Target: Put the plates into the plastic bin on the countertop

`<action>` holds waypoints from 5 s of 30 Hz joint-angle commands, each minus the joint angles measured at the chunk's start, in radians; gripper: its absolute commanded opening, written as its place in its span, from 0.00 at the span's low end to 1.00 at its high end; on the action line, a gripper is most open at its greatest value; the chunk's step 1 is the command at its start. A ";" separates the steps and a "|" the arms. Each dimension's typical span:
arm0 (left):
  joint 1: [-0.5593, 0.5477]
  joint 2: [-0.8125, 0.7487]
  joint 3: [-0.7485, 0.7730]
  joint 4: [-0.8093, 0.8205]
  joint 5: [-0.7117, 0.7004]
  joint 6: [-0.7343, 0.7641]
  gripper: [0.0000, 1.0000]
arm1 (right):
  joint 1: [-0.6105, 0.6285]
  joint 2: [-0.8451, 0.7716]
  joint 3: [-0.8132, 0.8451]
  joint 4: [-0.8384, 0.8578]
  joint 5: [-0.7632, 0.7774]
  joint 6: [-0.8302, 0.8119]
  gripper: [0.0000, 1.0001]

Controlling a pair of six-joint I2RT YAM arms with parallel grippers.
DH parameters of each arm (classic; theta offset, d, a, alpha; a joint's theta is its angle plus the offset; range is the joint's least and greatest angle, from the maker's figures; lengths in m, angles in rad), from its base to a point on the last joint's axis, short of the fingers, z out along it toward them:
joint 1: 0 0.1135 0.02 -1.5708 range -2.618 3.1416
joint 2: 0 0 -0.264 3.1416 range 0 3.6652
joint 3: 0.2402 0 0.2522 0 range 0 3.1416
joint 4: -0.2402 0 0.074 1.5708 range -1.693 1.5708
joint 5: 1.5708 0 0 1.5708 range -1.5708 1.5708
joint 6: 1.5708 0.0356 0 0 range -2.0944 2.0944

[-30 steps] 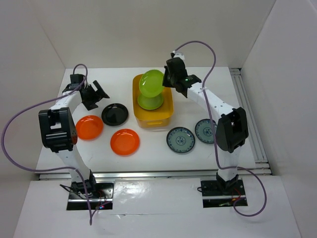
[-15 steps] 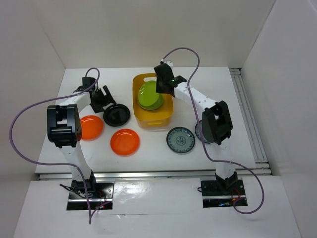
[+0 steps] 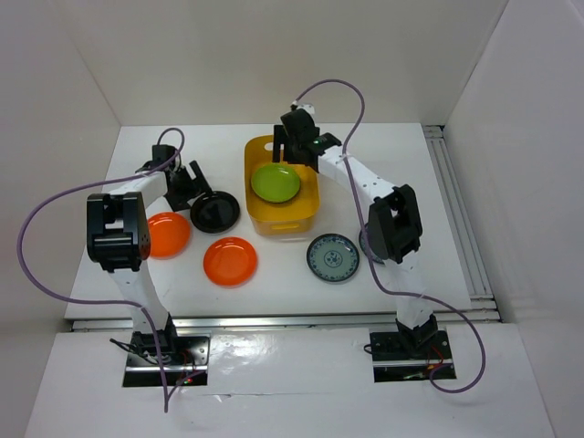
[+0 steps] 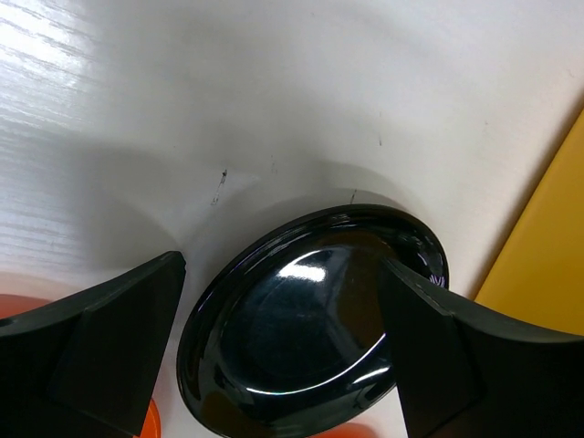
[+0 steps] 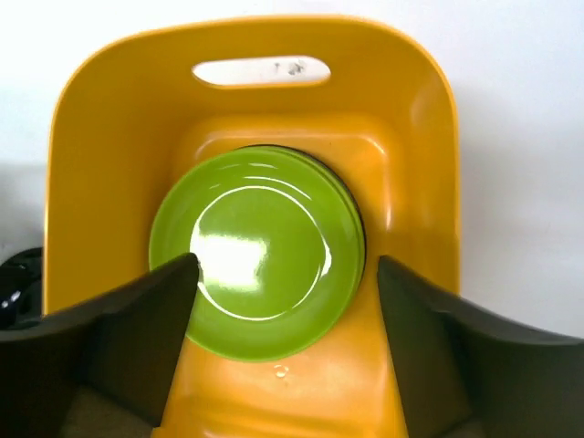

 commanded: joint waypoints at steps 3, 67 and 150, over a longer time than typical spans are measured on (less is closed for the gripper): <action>0.004 -0.059 -0.032 0.014 -0.019 0.051 0.99 | 0.006 0.009 0.108 -0.016 -0.032 -0.022 1.00; -0.197 -0.433 0.258 -0.111 -0.059 -0.065 0.00 | -0.183 -0.485 -0.182 0.030 -0.127 0.034 1.00; -0.395 -0.605 0.315 -0.352 -0.240 -0.094 1.00 | -0.148 -1.177 -1.306 -0.036 -0.247 0.321 0.91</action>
